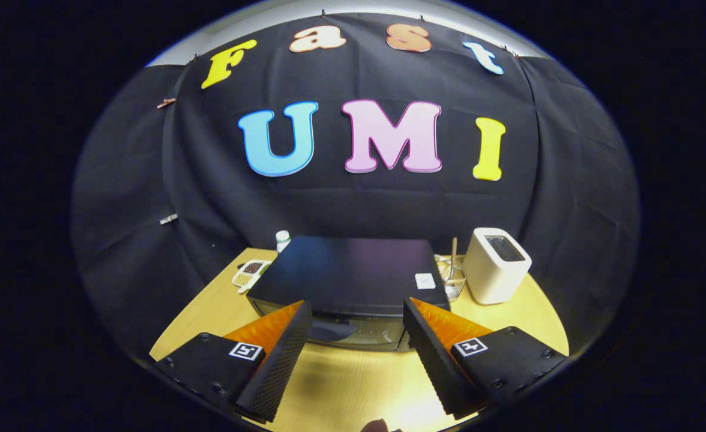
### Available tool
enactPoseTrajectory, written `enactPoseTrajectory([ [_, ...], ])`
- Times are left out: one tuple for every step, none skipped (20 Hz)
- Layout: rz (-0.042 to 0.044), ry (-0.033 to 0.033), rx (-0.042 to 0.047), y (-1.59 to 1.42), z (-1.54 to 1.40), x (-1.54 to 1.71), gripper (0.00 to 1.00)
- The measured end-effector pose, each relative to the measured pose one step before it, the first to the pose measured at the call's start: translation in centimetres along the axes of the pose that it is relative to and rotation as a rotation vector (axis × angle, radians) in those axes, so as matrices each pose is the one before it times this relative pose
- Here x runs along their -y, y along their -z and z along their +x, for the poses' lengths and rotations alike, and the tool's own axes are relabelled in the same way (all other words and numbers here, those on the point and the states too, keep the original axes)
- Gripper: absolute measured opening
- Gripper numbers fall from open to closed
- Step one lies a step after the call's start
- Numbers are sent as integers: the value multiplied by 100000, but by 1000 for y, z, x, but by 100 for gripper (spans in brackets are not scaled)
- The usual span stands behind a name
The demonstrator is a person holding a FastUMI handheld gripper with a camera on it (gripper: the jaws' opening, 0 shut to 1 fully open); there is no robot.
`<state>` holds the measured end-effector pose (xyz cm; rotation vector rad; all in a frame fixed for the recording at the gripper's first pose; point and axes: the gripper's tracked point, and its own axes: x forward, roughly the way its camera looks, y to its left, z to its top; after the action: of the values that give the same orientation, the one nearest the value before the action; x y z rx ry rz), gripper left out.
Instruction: Open the toaster oven, put the food inside, and close the toaster oven door.
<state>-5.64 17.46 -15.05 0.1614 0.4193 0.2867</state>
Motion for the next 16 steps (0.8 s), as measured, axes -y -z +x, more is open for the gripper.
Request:
enactPoseTrajectory([
  [-361, 621, 3842, -1630, -649, 884, 99],
  [-363, 563, 3552, -1942, -249, 999, 99],
  [135, 378, 2910, -1412, -474, 853, 99],
  [210, 470, 2623, -1354, -329, 873, 99],
  [248, 653, 2561, -1414, -182, 941, 99],
  [-44, 1079, 2809, -1473, -197, 1077, 99],
  [-162, 1309, 2852, -1597, -155, 1257, 99],
  [-377, 1389, 2569, -1275, -124, 1182, 99],
  [10, 1617, 1971, -1153, -353, 1178, 99],
  [549, 1273, 1823, -1113, -254, 1240, 99],
  [553, 1695, 1702, -1052, -176, 1259, 99],
  [394, 1697, 2059, -1054, -17, 1370, 99],
  [142, 1870, 1646, -848, 212, 1223, 99],
  [-72, 1580, 1462, -768, 243, 1136, 98],
  [-670, 1777, 1559, -741, 93, 1144, 98],
  [-1152, 1198, 1197, -514, 94, 1030, 98],
])
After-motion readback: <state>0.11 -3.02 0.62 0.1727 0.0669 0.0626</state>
